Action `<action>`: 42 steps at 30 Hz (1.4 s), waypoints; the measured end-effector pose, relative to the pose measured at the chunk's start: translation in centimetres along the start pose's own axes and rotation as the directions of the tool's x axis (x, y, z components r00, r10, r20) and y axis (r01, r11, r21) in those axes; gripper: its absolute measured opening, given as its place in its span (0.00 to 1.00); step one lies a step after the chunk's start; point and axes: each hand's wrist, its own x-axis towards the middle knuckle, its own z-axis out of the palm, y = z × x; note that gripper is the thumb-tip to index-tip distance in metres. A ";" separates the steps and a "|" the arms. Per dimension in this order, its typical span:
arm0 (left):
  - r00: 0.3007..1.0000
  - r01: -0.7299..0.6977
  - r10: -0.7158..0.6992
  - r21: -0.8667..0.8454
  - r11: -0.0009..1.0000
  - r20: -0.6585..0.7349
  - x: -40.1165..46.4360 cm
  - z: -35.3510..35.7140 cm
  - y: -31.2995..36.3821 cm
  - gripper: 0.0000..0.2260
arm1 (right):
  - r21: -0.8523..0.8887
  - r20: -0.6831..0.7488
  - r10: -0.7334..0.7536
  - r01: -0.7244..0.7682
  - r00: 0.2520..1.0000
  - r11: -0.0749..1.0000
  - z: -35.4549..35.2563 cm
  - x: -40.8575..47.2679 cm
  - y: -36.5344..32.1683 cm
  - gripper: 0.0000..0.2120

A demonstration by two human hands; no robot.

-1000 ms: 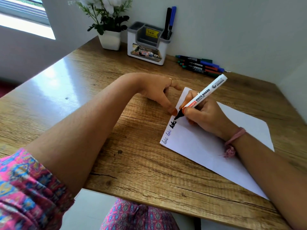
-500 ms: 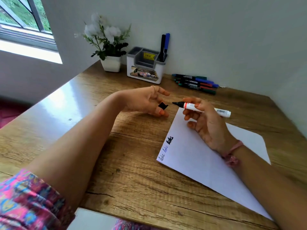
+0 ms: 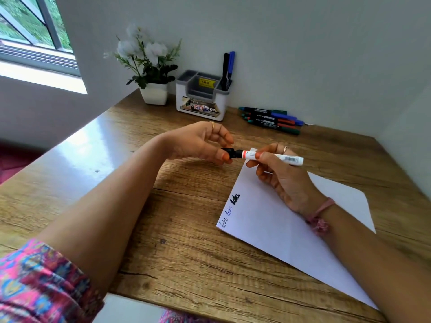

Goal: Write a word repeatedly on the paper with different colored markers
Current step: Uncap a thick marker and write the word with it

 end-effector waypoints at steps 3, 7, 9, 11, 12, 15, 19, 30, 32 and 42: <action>0.999 -0.042 0.041 -0.015 0.999 -0.031 -0.1 -0.1 0.0 0.15 | -0.052 0.015 -0.050 0.050 0.999 0.997 -0.1 -0.1 0.0 0.08; 0.975 -0.118 0.074 -0.209 0.971 -0.211 0.2 -0.3 0.2 0.14 | -0.019 0.041 -0.076 0.076 0.996 0.997 -0.1 -0.2 0.1 0.12; 0.957 -0.146 0.059 -0.294 0.945 -0.284 0.5 0.0 0.3 0.09 | -0.004 0.042 -0.074 0.075 0.996 0.997 -0.1 -0.1 0.1 0.13; 0.934 -0.189 0.056 -0.353 0.916 -0.354 0.9 0.7 0.4 0.05 | -0.024 0.028 -0.073 0.073 0.997 0.997 -0.1 0.0 0.2 0.12; 0.916 -0.217 0.053 -0.381 0.899 -0.397 1.1 1.1 0.4 0.05 | -0.048 0.022 -0.073 0.074 0.997 0.996 0.0 0.1 0.2 0.12; 0.858 -0.319 0.081 -0.404 0.857 -0.507 1.8 2.8 0.7 0.07 | -0.120 0.039 -0.069 0.073 0.997 0.990 0.0 0.2 0.5 0.11; 0.825 -0.354 0.112 -0.352 0.866 -0.554 2.1 4.0 0.9 0.09 | -0.148 0.065 -0.065 0.074 0.996 0.986 -0.1 0.4 0.8 0.12; 0.852 -0.328 0.069 -0.427 0.843 -0.519 2.2 4.3 0.8 0.09 | -0.154 0.063 -0.035 0.045 0.997 0.987 -0.4 0.7 1.1 0.13; 0.857 -0.329 0.061 -0.450 0.830 -0.512 2.2 4.3 0.9 0.10 | -0.147 0.059 -0.041 0.050 0.997 0.988 -0.3 0.6 1.1 0.13; 0.705 -0.511 0.084 -0.422 0.749 -0.705 0.2 -0.5 2.0 0.16 | -0.619 0.251 -0.307 0.396 0.918 0.678 0.3 -0.2 1.5 0.18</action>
